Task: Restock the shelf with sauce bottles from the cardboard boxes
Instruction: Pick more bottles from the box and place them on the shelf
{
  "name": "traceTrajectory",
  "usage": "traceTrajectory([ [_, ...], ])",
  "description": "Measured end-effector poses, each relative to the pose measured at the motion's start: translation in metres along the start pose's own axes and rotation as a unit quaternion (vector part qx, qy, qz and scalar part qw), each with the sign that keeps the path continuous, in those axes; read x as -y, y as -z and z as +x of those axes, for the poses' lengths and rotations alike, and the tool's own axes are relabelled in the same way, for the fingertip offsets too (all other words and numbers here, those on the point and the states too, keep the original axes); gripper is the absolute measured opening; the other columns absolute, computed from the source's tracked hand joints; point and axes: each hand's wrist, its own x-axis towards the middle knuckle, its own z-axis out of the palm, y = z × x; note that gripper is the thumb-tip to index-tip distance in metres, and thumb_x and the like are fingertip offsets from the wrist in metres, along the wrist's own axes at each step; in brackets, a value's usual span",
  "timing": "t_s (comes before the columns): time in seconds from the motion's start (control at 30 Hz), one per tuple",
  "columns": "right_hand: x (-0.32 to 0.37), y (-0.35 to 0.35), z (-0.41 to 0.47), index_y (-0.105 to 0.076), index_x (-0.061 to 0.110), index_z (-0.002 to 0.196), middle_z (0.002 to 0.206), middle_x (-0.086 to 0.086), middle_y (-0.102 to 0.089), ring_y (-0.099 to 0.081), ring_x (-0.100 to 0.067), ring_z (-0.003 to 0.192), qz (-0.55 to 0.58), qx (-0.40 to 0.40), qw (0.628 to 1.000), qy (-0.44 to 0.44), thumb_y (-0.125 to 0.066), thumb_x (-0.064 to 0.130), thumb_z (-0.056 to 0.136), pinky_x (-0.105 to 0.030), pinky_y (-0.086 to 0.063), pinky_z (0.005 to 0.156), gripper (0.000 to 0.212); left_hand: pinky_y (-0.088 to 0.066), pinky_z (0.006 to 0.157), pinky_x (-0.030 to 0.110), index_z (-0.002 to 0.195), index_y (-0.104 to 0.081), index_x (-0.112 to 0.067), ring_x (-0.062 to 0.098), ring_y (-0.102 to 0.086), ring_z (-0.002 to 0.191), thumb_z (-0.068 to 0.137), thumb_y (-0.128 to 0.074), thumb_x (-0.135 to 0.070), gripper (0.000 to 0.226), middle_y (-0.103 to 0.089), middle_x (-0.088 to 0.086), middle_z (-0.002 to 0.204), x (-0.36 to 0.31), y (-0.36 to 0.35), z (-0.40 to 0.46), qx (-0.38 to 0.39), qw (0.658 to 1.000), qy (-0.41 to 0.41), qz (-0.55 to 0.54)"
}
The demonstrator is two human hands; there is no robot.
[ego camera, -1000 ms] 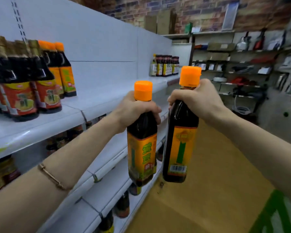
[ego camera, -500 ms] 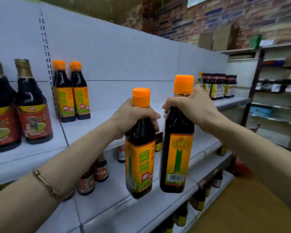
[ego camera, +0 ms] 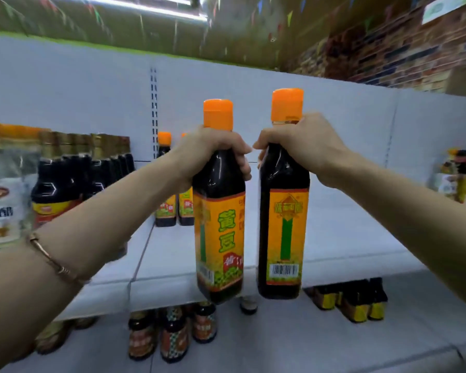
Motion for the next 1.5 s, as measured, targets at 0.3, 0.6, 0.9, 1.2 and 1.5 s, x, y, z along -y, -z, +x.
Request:
traceTrajectory([
  [0.3,-0.026,-0.077,0.077,-0.065,0.006,0.075,0.084,-0.022,-0.072,-0.064,-0.027,0.063,0.056,0.036,0.998,0.006,-0.075,0.021,0.072,-0.048,-0.056,0.077,0.019,-0.055,0.06,0.027,0.057,-0.059,-0.005,0.027,-0.063,0.062,0.08,-0.058,-0.003,0.023,-0.063,0.013,0.061,0.028,0.077,0.039,-0.084,0.994,0.005,0.064],
  [0.6,-0.089,-0.136,0.127,-0.06,0.007,0.073,0.074,-0.016,-0.069,-0.065,-0.028,0.063,0.052,0.051,0.997,-0.03,-0.076,0.023,0.072,-0.04,-0.055,0.07,0.023,-0.055,0.059,0.023,0.064,-0.06,0.0,0.024,-0.065,0.059,0.08,-0.059,0.001,0.017,-0.066,0.014,0.063,0.076,0.111,0.078,-0.137,0.982,0.023,0.125],
  [0.9,-0.123,-0.174,0.163,-0.066,0.003,0.069,0.075,-0.01,-0.074,-0.071,-0.033,0.077,0.149,0.066,0.987,-0.003,-0.069,0.016,0.079,-0.051,-0.057,0.079,0.017,-0.056,0.068,0.034,0.071,-0.061,-0.002,0.029,-0.068,0.067,0.079,-0.058,-0.004,0.009,-0.07,0.014,0.074,0.111,0.135,0.103,-0.169,0.976,0.024,0.132],
  [1.2,-0.135,-0.2,0.174,-0.062,0.008,0.066,0.069,-0.01,-0.071,-0.065,-0.029,0.068,0.299,0.129,0.945,0.038,-0.057,0.025,0.087,-0.047,-0.055,0.077,0.028,-0.049,0.07,0.039,0.074,-0.054,-0.005,0.024,-0.059,0.064,0.065,-0.068,-0.03,0.03,-0.057,0.013,0.068,0.128,0.134,0.122,-0.318,0.897,-0.042,0.304],
  [1.5,-0.134,-0.207,0.172,-0.062,0.006,0.072,0.068,-0.005,-0.07,-0.066,-0.035,0.073,0.274,0.125,0.951,0.067,-0.053,0.036,0.086,-0.051,-0.054,0.074,0.034,-0.056,0.077,0.029,0.1,-0.065,-0.017,0.01,-0.068,0.082,0.072,-0.072,-0.057,0.05,-0.071,-0.003,0.086,0.137,0.135,0.108,-0.389,0.849,-0.08,0.348],
])
